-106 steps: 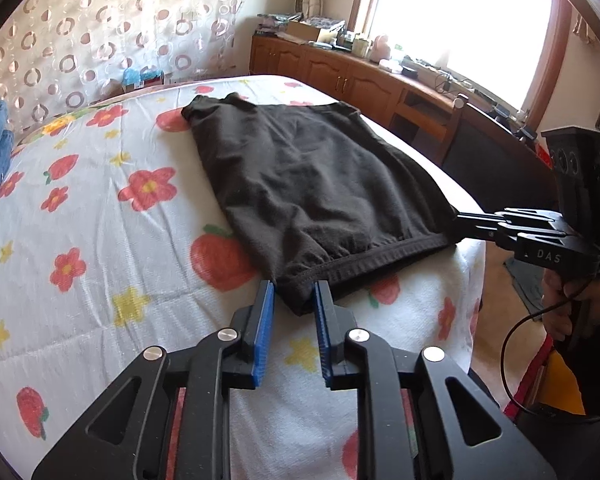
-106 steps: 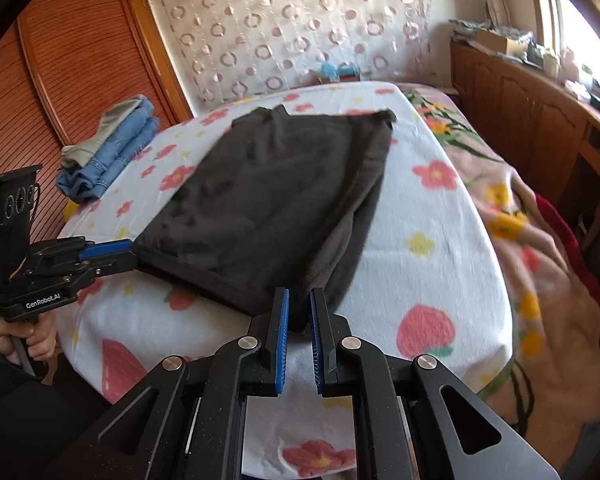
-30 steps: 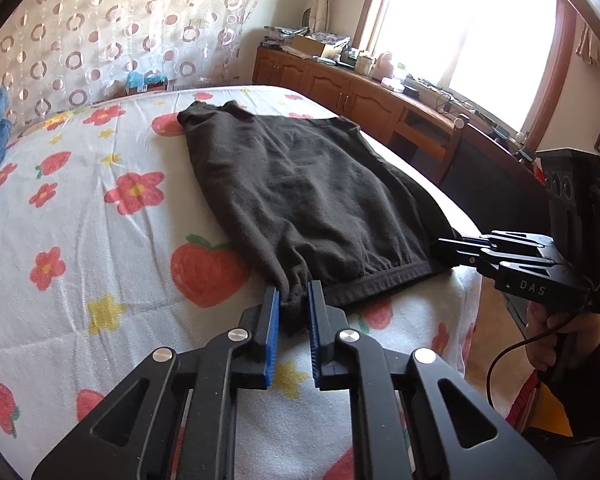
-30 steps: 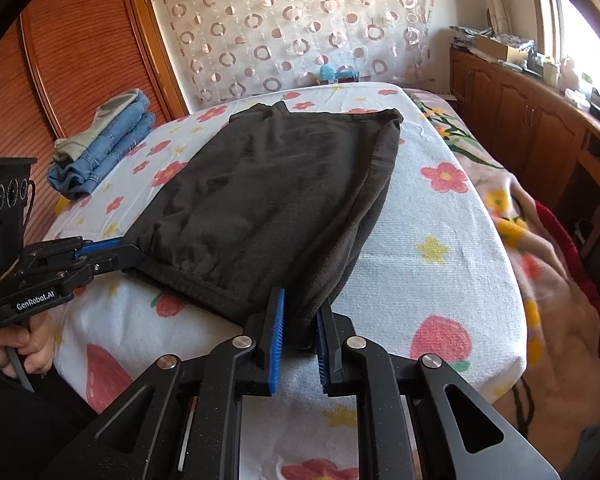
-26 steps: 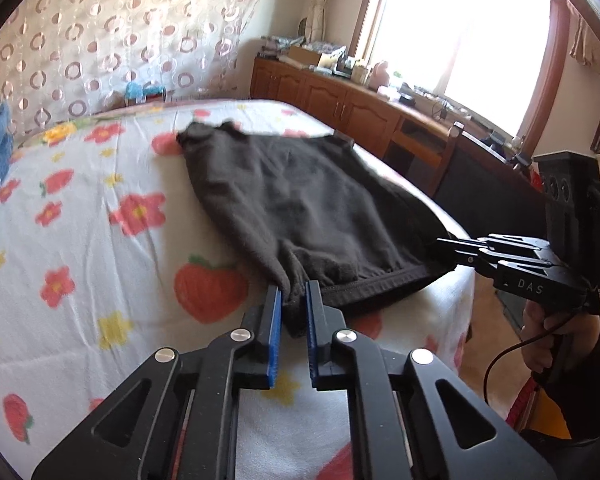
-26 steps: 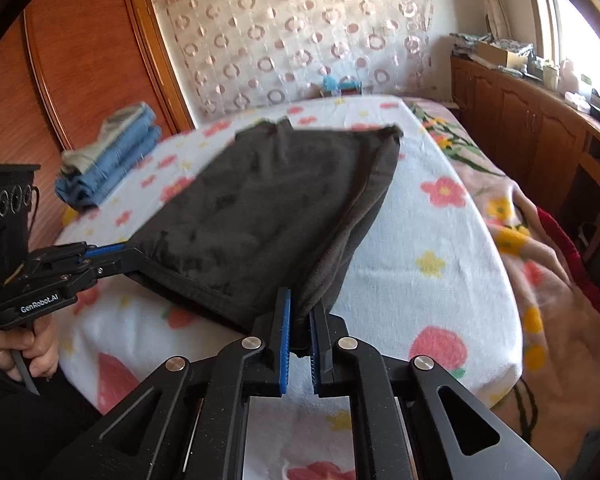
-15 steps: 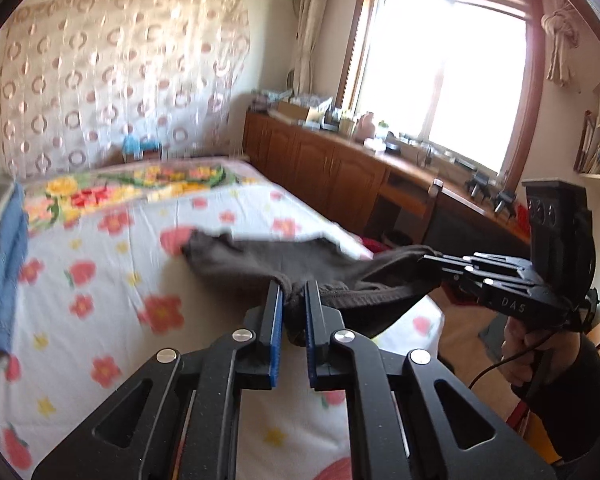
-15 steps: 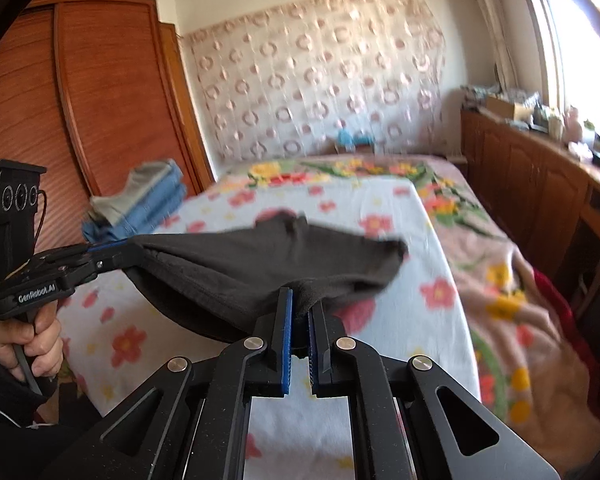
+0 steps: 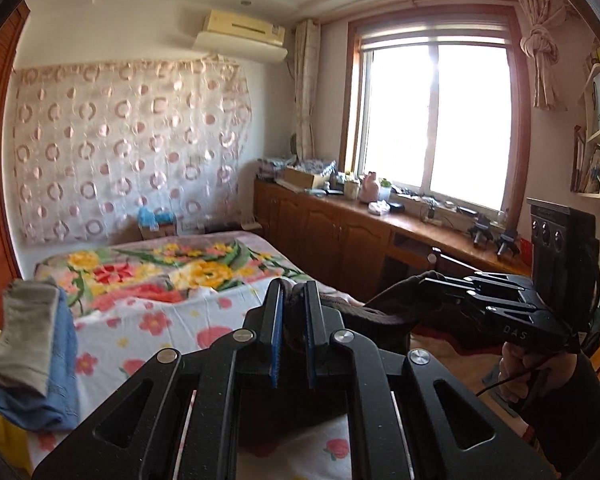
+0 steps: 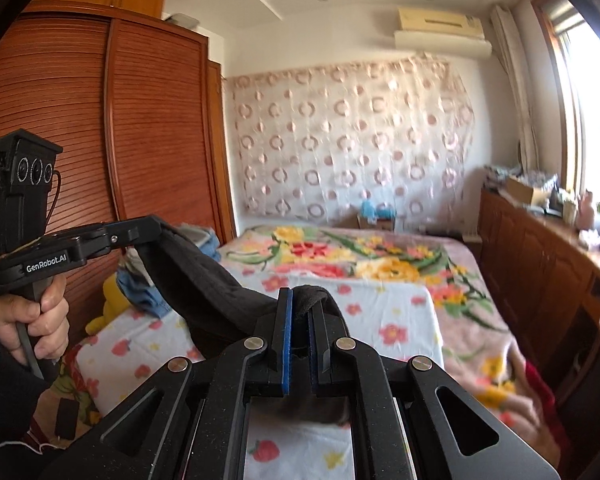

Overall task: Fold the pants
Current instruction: 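Lift the gripped shorts end up high with the right tool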

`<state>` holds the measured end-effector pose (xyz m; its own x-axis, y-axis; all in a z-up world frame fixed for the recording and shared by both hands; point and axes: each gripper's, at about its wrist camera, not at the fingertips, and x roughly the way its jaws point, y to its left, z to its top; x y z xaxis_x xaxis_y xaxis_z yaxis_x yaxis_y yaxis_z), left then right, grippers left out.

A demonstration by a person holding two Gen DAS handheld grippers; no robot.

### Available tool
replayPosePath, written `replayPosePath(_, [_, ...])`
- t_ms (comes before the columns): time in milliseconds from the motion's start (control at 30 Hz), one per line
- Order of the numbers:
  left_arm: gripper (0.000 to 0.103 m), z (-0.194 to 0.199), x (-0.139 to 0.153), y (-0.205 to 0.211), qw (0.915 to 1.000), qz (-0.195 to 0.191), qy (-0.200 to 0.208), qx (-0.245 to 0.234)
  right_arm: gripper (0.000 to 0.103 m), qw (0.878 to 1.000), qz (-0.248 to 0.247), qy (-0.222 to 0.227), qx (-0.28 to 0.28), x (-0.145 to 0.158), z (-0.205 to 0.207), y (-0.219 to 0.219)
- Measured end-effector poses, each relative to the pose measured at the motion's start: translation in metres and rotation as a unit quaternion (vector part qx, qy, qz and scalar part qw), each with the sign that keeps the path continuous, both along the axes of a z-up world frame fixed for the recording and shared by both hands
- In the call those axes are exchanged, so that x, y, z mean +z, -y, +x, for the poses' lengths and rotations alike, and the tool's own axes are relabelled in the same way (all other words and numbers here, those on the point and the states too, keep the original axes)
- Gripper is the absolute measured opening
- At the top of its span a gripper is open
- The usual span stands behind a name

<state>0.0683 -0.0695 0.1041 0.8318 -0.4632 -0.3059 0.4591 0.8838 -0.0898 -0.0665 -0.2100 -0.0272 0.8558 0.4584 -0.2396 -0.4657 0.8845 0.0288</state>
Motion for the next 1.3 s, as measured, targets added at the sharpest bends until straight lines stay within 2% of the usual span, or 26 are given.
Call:
replayPosePath(200, [0.01, -0.002, 0.005, -0.014, 0.9998, 0.0, 0.013, 0.014, 0.006, 1.0, -0.008, 0.022, 0.018, 0.012, -0.006, -0.012])
replayPosePath(267, [0.01, 0.002, 0.0, -0.017, 0.9998, 0.0, 0.01, 0.019, 0.006, 0.999, -0.011, 0.021, 0.021, 0.003, 0.004, -0.012])
replayPosePath(467, [0.01, 0.027, -0.024, -0.033, 0.9991, -0.003, -0.016, 0.039, 0.006, 0.999, -0.023, 0.002, 0.034, -0.016, 0.041, -0.012])
replayPosePath(800, [0.01, 0.091, -0.064, -0.055, 0.9947, 0.0, -0.072, 0.074, 0.006, 0.996, -0.041, -0.052, 0.053, -0.011, 0.14, -0.035])
replayPosePath(933, [0.01, 0.128, -0.069, -0.063, 0.993, 0.006, -0.082, 0.085, 0.006, 0.995, -0.057, -0.061, 0.053, 0.005, 0.182, -0.047])
replayPosePath(1033, [0.01, 0.159, -0.061, -0.068, 0.9925, 0.007, -0.079, 0.093, 0.006, 0.995, -0.064, -0.058, 0.047, 0.023, 0.224, -0.058])
replayPosePath(1167, [0.01, 0.195, -0.028, -0.071, 0.9935, 0.012, -0.054, 0.1, 0.006, 0.997, -0.055, -0.039, 0.035, 0.059, 0.274, -0.066])
replayPosePath(1300, [0.01, 0.199, 0.004, -0.072, 0.9947, 0.014, -0.018, 0.101, 0.005, 0.999, -0.041, -0.008, 0.024, 0.104, 0.296, -0.069])
